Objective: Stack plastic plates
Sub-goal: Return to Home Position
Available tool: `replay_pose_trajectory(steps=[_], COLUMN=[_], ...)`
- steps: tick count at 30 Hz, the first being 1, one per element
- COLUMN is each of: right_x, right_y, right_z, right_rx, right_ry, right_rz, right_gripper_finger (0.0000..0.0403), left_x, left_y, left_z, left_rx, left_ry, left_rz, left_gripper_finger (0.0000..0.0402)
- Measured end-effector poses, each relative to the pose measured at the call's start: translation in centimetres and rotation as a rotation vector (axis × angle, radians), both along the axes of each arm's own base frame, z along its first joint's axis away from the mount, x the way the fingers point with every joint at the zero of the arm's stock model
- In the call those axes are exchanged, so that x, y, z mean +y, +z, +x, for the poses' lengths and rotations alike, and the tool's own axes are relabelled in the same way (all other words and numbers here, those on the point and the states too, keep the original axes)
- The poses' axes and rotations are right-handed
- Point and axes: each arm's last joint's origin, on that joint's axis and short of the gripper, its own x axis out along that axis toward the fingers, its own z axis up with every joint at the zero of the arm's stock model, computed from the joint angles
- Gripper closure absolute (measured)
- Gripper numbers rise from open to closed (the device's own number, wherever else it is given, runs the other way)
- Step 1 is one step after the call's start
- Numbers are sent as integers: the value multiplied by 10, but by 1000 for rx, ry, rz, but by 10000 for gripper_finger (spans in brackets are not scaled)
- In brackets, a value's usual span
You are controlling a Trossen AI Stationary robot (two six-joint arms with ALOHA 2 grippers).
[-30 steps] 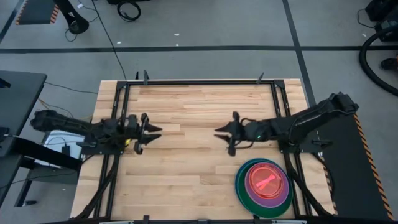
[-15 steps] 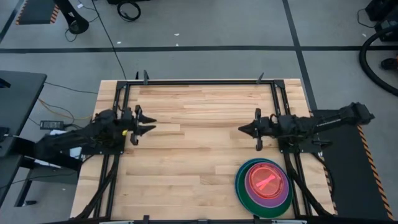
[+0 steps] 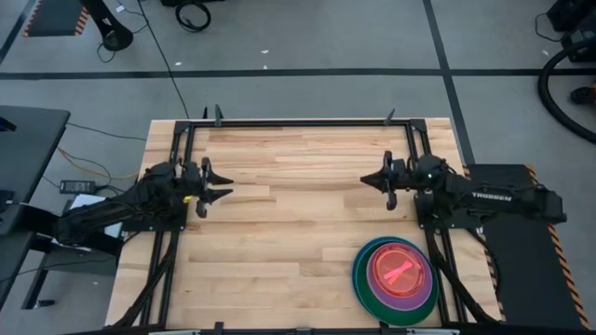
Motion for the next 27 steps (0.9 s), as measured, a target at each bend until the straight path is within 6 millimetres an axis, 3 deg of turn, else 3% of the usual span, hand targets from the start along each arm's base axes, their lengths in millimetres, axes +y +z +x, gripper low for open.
replay_pose_trajectory(steps=[3, 15, 20, 27], right_x=[5, 15, 17, 14], right_y=[-12, -2, 6, -1], right_z=[-9, -32, -32, -31], right_rx=[-57, -190, -272, -194], right_ry=[-21, 2, -9, -126], right_rz=[-29, -58, -92, -123], right_gripper_finger=[397, 397, 398, 381], left_x=[-1, 7, 8, 9], left_y=[-1, -11, -11, -12], left_z=[0, -7, -8, -6], left_rx=[11, 105, 48, 24], left_ry=[-22, 72, 94, 107], left_rz=[23, -5, 3, -129], left_gripper_finger=[260, 260, 260, 260])
